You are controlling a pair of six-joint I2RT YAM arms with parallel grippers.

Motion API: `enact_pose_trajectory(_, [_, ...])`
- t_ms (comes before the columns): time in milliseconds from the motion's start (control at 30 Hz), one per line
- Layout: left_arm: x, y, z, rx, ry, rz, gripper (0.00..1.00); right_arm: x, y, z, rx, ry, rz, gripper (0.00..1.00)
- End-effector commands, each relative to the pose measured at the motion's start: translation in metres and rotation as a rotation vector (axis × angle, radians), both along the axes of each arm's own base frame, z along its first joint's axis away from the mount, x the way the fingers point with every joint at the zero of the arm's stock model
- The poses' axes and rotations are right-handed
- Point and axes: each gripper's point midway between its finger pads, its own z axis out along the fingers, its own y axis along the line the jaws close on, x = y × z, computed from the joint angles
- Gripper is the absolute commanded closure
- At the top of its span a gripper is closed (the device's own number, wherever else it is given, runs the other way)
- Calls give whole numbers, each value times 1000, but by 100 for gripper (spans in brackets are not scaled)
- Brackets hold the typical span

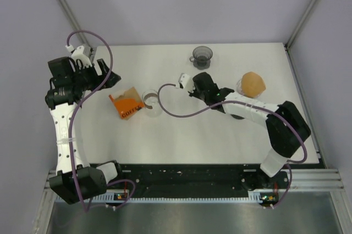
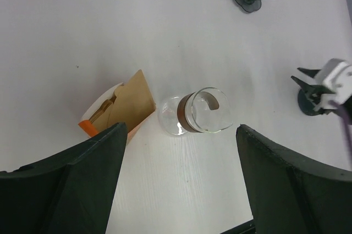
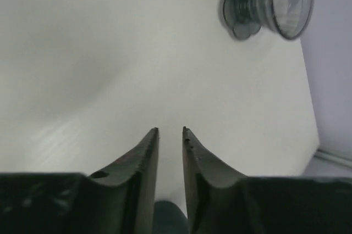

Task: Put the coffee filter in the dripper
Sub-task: Move the coffee server to the center of the board, then pick up the coffee dripper from the center of the board.

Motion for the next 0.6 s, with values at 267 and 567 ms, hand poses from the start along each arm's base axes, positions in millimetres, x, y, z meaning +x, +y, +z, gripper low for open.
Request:
enact_pose_trajectory(267, [0,11,-12,98,7,-15,15,-2,133,144,731,146,127,36])
enact_pose_trajectory(567, [-3,13,-20,116,15,-28,16,129,91,127,747,61,-340,34])
